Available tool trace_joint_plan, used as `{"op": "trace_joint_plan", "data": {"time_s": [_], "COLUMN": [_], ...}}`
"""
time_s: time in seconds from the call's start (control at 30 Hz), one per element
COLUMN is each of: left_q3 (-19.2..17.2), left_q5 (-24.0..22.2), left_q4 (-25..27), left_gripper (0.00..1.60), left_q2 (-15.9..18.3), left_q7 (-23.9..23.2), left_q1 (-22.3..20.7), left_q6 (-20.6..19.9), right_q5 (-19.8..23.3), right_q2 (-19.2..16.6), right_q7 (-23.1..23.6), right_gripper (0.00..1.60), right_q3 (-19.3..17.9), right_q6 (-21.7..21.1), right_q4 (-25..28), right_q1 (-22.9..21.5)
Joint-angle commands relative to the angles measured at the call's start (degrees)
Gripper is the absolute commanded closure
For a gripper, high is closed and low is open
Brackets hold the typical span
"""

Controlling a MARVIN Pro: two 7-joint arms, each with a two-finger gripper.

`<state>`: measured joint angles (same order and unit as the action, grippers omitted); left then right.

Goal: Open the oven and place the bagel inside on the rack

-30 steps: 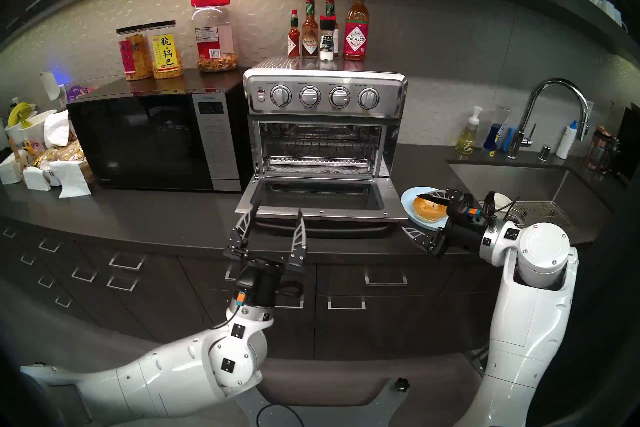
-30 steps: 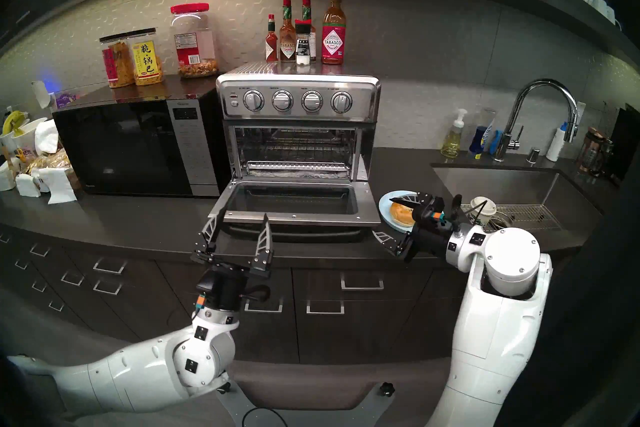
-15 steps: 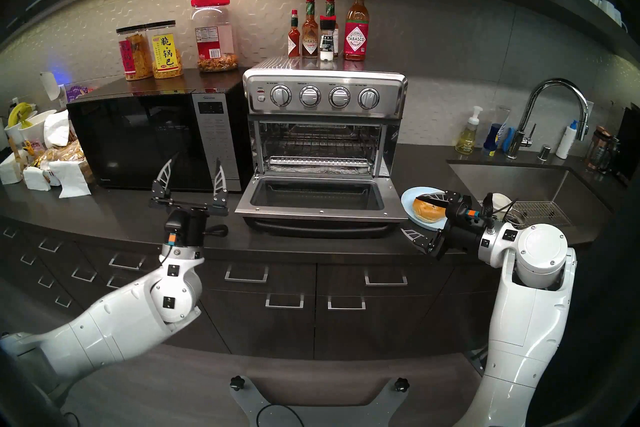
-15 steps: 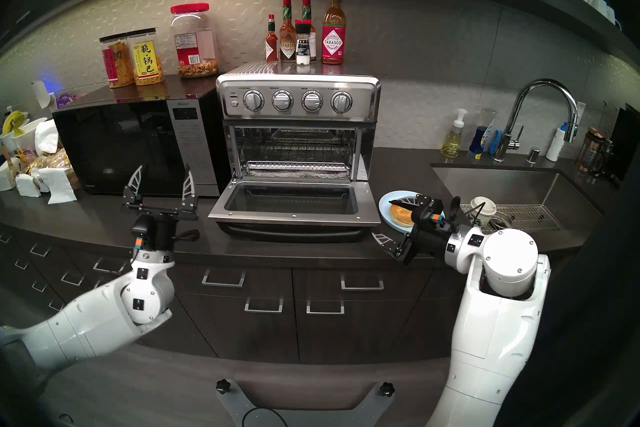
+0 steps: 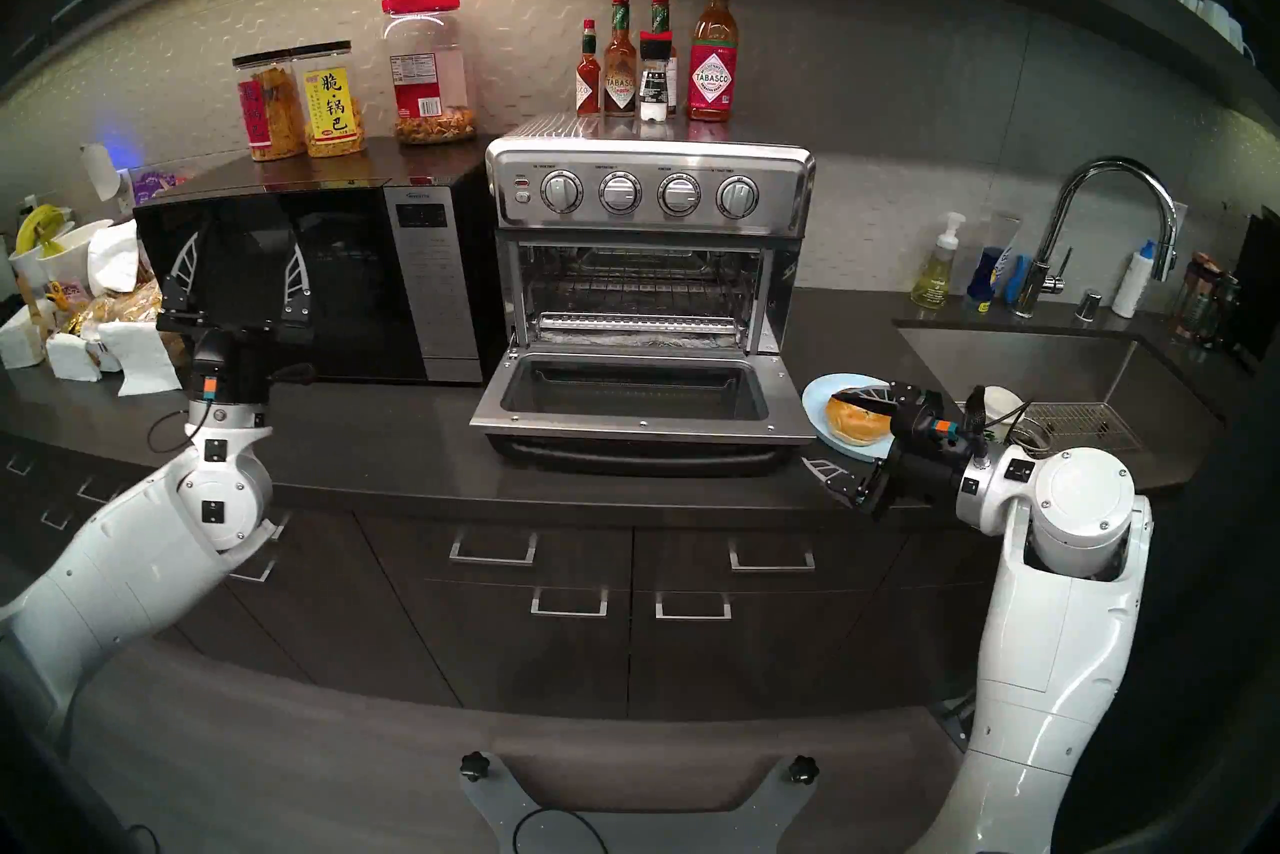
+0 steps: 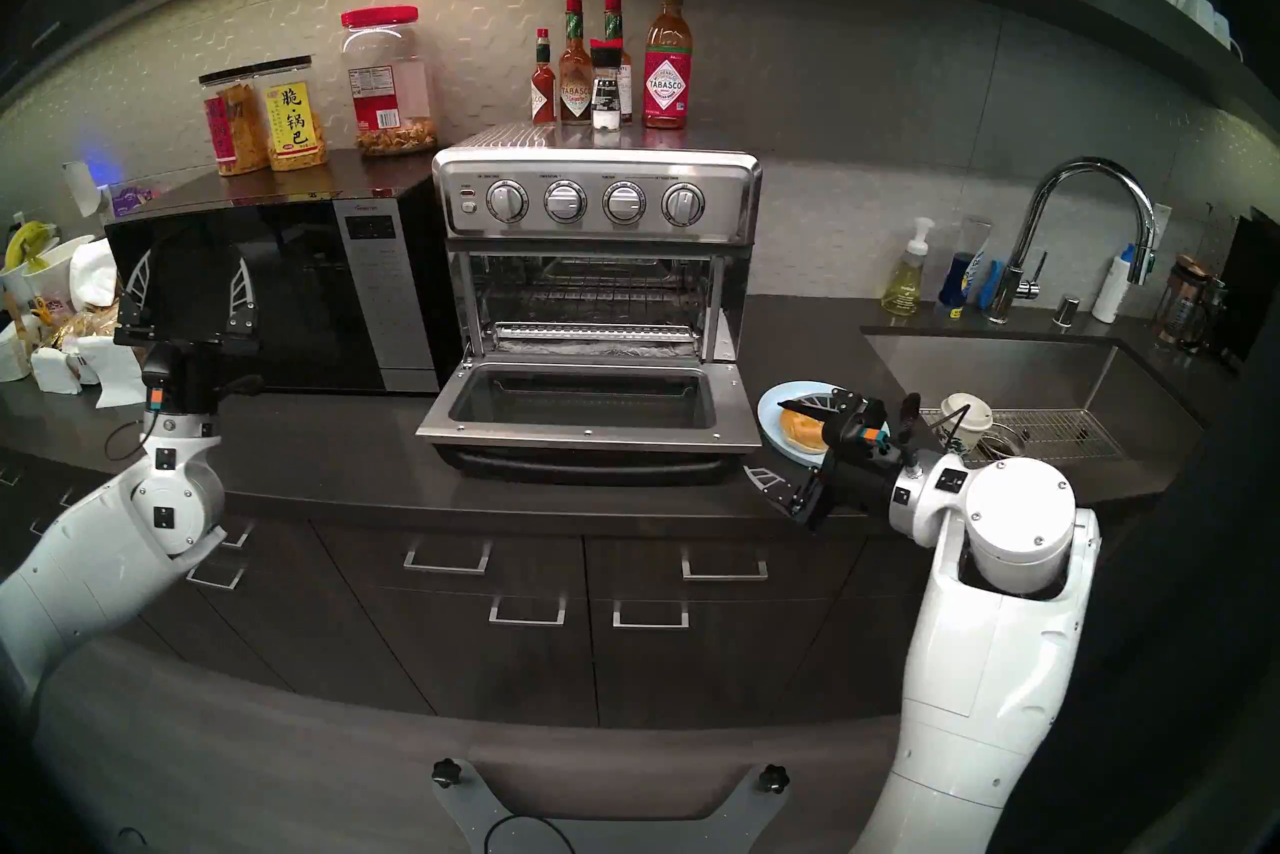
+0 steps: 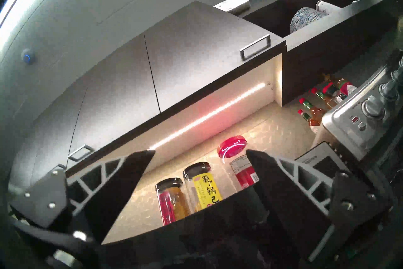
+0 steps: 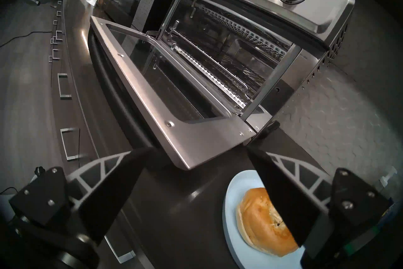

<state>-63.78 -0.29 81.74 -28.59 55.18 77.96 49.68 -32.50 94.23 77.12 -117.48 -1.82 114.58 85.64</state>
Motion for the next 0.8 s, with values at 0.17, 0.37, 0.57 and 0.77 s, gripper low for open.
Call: {"op": "trace_joint_plan", "data": {"time_s": [0.17, 0.37, 0.57, 0.77], "left_q3": [-5.58, -6.36, -6.2, -5.88], "left_q5": [-1.58, -3.63, -5.81, -8.34], "left_q4": [-0.44, 1.63, 3.94, 6.46], "left_gripper": [0.0, 0.0, 0.0, 0.0], "left_q2": [9.31, 13.32, 16.32, 18.33], "left_q7": [-3.68, -5.33, -6.09, -6.94], "left_q1": [3.03, 5.44, 8.09, 10.18], "left_q6": [5.32, 5.32, 5.32, 5.32], "right_q5": [0.34, 0.36, 0.38, 0.4], "right_q2": [-0.06, -0.05, -0.05, -0.04], "right_q7": [-0.08, -0.08, -0.07, -0.06], "right_gripper": [0.0, 0.0, 0.0, 0.0], "right_q3": [0.11, 0.1, 0.1, 0.1], "right_q6": [0.15, 0.15, 0.15, 0.15], "right_q4": [1.1, 1.19, 1.25, 1.31], "right_q1": [-0.79, -0.81, -0.83, -0.84]}}
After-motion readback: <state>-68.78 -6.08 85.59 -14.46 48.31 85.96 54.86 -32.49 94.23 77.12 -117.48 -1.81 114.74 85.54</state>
